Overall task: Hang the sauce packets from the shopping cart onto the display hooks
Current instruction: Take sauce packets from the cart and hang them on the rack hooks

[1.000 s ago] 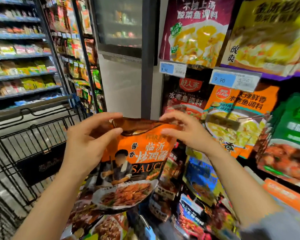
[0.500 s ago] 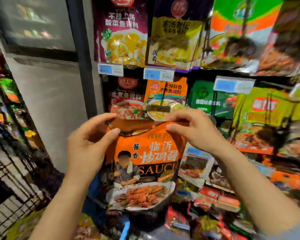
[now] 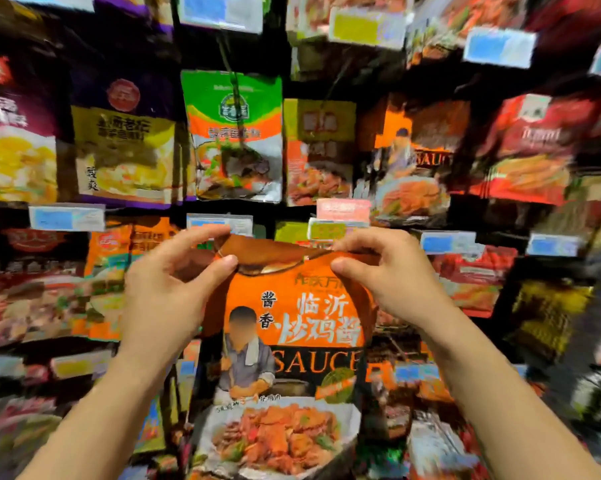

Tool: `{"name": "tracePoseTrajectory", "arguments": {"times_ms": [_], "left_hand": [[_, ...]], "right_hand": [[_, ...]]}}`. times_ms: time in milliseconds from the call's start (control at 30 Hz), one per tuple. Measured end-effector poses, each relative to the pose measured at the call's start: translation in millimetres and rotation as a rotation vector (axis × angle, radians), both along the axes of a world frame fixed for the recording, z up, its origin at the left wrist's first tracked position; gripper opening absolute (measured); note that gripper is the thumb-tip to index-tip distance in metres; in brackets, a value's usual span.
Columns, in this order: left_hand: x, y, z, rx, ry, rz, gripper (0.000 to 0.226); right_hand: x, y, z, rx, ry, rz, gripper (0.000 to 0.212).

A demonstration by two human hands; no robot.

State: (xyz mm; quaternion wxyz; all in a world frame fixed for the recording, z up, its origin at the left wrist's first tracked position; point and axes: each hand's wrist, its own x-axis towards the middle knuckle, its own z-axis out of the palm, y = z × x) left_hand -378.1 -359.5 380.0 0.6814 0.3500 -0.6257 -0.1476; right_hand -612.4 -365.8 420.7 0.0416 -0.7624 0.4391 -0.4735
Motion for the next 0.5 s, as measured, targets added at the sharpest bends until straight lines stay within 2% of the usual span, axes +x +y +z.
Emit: {"name": "tracePoseTrajectory", "arguments": {"times_ms": [267,433,500], "left_hand": [[-151,-41,36,-0.061,0.044,-0.079,0.032],[-210,-79,106,-0.144,0.068,-0.085,0.031],[-226,-99,132,-0.152,0.073,-0.074,0.03]], "right_hand": [[-143,-9,49,-0.074,0.032,-0.154,0.021],[-197,-39,110,-0.095,-0.106,-0.136,0.029],[-213,-53,132,-0.082,-0.233,-0.117,0.041]]}}
